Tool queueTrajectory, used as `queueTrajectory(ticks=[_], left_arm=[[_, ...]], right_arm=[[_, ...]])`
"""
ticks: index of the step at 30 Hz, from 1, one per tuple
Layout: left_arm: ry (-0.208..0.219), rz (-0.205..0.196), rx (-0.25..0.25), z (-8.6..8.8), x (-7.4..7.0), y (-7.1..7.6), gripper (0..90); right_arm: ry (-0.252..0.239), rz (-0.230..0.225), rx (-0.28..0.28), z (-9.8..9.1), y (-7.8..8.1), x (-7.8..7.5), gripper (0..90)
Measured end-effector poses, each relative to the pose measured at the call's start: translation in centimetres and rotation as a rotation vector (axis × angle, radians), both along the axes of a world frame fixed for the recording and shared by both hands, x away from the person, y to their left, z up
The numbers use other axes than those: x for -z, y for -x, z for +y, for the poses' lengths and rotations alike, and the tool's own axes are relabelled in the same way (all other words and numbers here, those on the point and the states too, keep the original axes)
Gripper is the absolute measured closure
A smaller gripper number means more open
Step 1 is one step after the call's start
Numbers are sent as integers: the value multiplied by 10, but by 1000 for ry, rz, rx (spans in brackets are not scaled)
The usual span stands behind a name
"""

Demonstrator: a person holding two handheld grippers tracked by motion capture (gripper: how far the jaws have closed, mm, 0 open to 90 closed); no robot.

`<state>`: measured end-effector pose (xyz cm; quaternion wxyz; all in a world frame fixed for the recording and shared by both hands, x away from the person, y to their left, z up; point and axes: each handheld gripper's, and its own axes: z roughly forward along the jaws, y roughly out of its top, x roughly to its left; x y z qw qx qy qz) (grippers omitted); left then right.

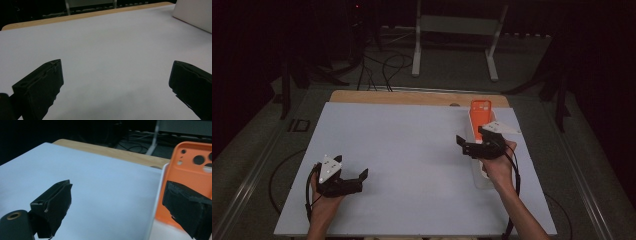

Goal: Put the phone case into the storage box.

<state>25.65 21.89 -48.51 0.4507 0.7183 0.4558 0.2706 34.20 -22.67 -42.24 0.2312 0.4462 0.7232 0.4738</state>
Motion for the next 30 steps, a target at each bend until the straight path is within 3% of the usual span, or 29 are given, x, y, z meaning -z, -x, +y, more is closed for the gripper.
queueTrajectory(ticks=[4, 6, 9, 21, 30], left_arm=[[2, -8, 15, 2, -3, 1, 0], [3, -14, 25, 2, -5, 2, 0], [-2, -21, 46, 3, -8, 4, 0], [1, -30, 94, 7, -7, 11, 0], [10, -47, 106, 9, -6, 15, 0]], right_arm=[[2, -21, -49, -2, 17, 5, 86], [1, -54, -69, -3, 26, 5, 86], [5, -56, -96, -5, 38, 10, 86], [-5, -127, -124, -27, 80, 32, 86], [-28, -148, -127, -41, 96, 48, 86]])
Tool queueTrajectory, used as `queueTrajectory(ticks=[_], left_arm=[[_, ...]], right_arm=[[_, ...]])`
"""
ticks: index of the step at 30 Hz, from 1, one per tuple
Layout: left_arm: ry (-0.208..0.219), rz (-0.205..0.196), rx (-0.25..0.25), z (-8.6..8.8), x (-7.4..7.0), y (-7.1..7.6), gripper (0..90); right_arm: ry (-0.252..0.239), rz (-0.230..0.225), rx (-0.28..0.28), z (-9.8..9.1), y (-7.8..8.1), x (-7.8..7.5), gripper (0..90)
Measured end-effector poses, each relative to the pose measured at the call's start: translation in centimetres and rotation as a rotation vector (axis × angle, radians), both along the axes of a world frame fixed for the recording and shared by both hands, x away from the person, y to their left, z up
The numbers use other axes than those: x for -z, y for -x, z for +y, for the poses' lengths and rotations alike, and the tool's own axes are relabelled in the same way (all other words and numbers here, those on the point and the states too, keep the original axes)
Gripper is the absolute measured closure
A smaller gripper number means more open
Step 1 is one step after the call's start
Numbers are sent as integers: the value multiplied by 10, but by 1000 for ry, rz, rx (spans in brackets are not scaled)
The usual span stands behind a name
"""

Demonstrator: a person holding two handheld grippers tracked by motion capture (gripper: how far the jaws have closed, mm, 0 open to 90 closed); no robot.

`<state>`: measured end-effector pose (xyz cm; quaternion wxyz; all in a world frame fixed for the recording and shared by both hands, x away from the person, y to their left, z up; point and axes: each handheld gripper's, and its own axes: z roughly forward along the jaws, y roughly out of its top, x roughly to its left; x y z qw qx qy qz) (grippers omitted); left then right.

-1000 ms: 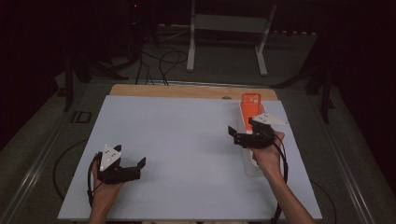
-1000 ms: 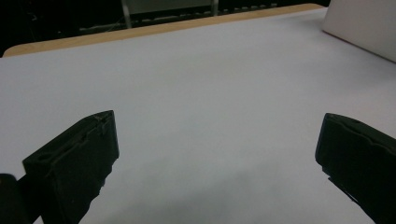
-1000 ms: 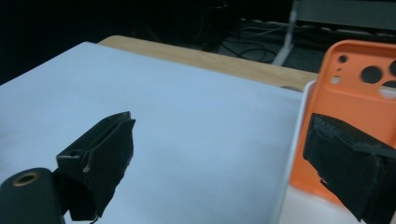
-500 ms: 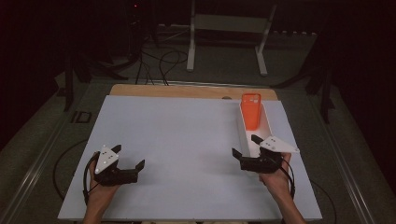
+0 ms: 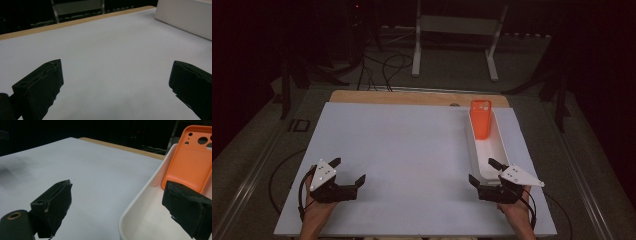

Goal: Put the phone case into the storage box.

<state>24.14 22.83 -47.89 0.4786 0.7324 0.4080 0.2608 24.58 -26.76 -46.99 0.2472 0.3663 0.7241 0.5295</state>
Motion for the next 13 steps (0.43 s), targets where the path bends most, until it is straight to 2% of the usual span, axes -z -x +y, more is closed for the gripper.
queueTrajectory(ticks=[3, 13], left_arm=[[1, -3, 0, 0, 0, 1, 0], [-2, 0, -4, 1, 2, 1, 0]], right_arm=[[-16, 2, 6, -4, 2, 4, 86], [-27, -1, 2, -6, 5, 8, 86]])
